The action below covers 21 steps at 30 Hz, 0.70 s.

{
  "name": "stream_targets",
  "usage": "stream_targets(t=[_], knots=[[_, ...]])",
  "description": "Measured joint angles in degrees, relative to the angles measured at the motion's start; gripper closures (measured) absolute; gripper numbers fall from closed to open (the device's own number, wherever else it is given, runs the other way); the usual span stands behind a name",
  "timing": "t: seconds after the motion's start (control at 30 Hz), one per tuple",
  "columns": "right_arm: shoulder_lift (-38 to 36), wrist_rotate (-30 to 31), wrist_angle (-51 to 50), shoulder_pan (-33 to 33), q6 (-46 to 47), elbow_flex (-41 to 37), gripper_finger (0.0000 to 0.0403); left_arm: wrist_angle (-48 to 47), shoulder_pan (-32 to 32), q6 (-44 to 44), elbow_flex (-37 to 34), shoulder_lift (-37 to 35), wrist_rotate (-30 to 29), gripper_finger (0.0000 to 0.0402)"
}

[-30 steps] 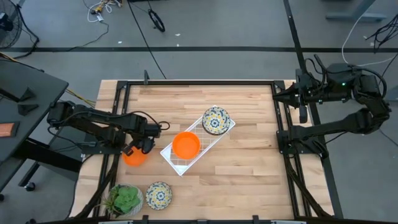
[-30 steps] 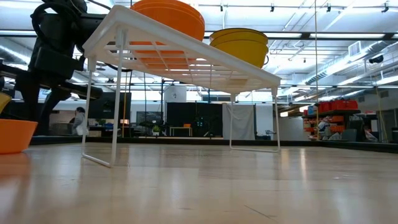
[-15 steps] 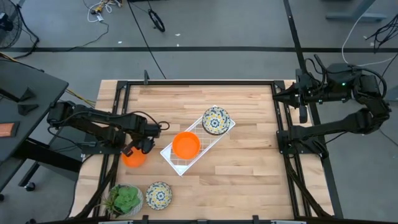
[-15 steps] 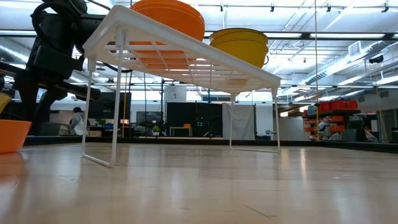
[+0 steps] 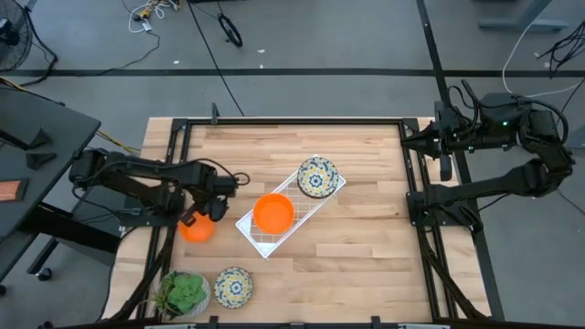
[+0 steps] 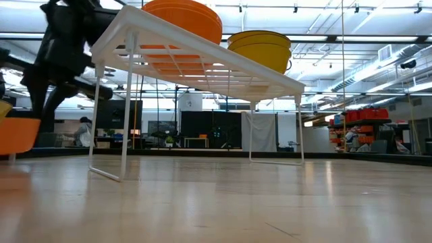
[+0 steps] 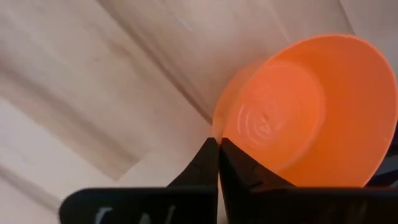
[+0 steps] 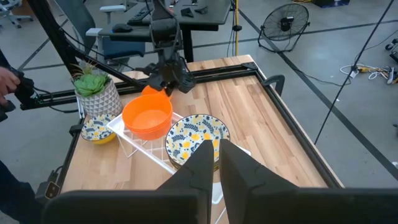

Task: Pick & Place Mini bowls
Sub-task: Stack the orange bowl on top of the orange bowl on the shelf

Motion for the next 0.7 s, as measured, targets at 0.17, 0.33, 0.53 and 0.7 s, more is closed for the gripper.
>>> stream_targets(t=[0.17,0.33,0.53,0.7], knots=[[0.0,0.0,0.0,0.0,0.0,0.0,0.0371,-3.0,2.4,0.4,3.8,0.0,-0.1,0.04],[0.0,0.0,0.0,0.0,0.0,0.0,0.0371,-6.9,4.4,0.7,8.7,0.0,-1.1,0.04],[0.0,0.0,0.0,0.0,0.0,0.0,0.0371,-12.1,7.2,0.7,15.0,0.0,-3.5,0.04],[0.0,0.0,0.0,0.0,0.0,0.0,0.0371,-14.7,9.4,0.2,20.7,0.0,-4.2,0.04]])
